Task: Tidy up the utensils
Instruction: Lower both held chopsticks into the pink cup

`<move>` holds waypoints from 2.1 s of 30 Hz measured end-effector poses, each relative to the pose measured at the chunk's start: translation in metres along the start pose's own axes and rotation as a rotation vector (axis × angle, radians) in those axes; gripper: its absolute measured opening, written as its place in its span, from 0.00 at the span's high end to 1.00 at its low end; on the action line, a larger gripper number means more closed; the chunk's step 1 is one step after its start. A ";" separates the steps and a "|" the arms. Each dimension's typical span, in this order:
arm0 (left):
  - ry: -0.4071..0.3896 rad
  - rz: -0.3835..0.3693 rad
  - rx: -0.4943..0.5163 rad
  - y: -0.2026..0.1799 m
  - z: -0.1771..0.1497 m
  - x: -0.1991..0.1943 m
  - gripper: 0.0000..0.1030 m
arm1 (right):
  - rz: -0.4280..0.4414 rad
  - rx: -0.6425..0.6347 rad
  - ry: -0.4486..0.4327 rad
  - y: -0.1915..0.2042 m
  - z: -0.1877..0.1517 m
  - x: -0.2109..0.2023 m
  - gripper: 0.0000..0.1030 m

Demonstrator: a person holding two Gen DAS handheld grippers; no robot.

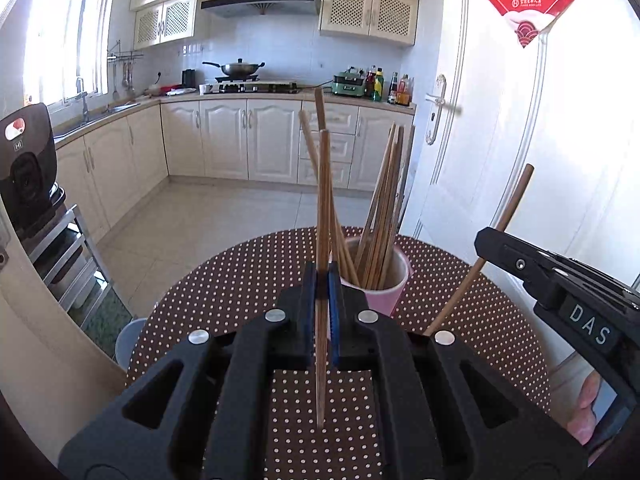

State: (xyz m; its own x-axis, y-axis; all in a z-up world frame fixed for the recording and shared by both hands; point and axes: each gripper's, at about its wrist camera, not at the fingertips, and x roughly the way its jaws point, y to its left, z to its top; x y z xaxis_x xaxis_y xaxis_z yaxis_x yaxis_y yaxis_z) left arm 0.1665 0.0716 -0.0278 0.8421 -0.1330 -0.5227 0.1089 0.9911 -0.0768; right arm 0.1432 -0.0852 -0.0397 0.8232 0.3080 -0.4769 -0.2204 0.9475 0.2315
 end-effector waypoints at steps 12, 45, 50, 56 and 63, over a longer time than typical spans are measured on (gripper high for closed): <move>-0.107 -0.009 0.054 -0.018 0.040 -0.025 0.94 | -0.007 -0.034 -0.095 0.008 0.035 -0.013 0.96; -0.179 -0.054 0.028 -0.028 0.099 -0.002 0.94 | -0.005 -0.045 -0.147 -0.004 0.078 0.011 0.96; -0.134 -0.044 0.021 -0.025 0.091 0.020 0.94 | -0.008 -0.040 -0.110 -0.010 0.072 0.026 0.96; -0.078 -0.035 0.006 -0.019 0.078 0.044 0.94 | -0.013 -0.032 -0.056 -0.016 0.062 0.046 0.96; -0.014 -0.029 -0.027 -0.007 0.062 0.068 0.94 | -0.012 -0.013 0.029 -0.022 0.049 0.073 0.96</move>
State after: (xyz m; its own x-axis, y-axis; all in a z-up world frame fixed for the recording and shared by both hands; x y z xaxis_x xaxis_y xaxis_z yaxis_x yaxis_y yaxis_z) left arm 0.2556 0.0565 -0.0097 0.8462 -0.1618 -0.5077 0.1196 0.9861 -0.1150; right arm 0.2341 -0.0875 -0.0383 0.8103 0.2986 -0.5043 -0.2173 0.9522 0.2147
